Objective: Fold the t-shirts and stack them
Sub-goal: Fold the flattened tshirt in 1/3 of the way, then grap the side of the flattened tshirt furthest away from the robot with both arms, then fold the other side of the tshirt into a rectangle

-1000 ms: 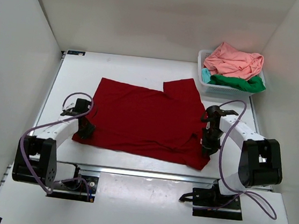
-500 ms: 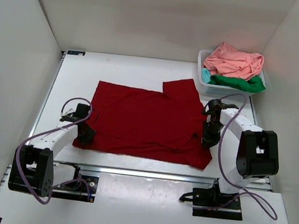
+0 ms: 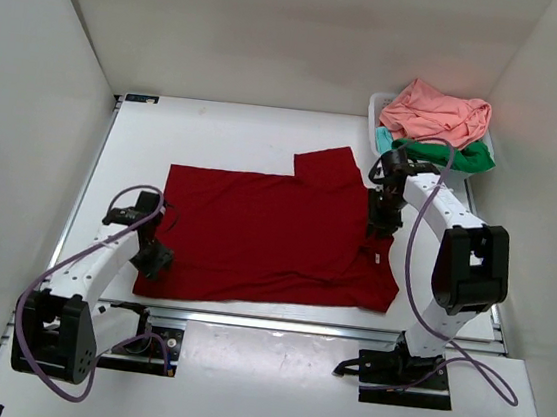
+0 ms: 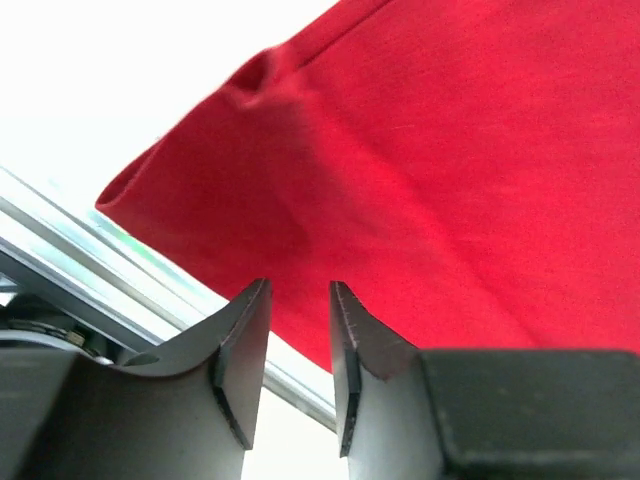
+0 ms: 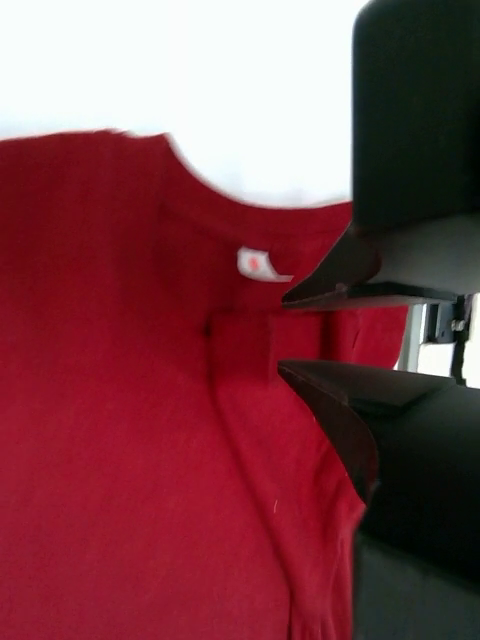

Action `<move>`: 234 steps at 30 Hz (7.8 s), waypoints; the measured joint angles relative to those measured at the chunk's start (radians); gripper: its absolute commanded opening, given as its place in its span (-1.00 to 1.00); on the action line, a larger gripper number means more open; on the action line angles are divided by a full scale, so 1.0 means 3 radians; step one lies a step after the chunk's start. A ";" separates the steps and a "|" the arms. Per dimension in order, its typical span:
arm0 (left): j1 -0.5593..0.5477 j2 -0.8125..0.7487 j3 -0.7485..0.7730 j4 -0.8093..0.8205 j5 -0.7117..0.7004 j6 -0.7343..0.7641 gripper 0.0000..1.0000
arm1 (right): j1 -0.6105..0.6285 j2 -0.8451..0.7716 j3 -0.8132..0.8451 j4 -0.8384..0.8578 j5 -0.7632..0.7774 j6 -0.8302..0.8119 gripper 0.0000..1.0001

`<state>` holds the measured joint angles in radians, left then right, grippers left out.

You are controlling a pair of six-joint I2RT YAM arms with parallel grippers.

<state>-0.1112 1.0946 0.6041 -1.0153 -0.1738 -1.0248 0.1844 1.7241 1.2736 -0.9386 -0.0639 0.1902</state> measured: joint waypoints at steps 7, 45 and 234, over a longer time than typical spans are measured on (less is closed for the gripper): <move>0.0203 0.0252 0.0584 0.0072 0.0065 0.0132 -0.12 | 0.0083 0.0131 0.0451 0.0094 -0.0179 0.0052 -0.30; 0.0613 0.3435 0.3170 0.1717 -0.0047 0.1111 0.05 | 0.0253 0.1122 0.1815 0.0529 -0.0568 0.0065 -0.28; 0.0701 0.1155 0.1035 0.1311 0.0275 0.1517 -0.20 | 0.0056 -0.1555 -0.2120 0.1471 -0.0539 0.0050 -0.60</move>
<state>0.0990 1.4410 0.9146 -0.6220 -0.0914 -0.5697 0.2012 1.2575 0.6376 -0.4973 -0.2256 0.2050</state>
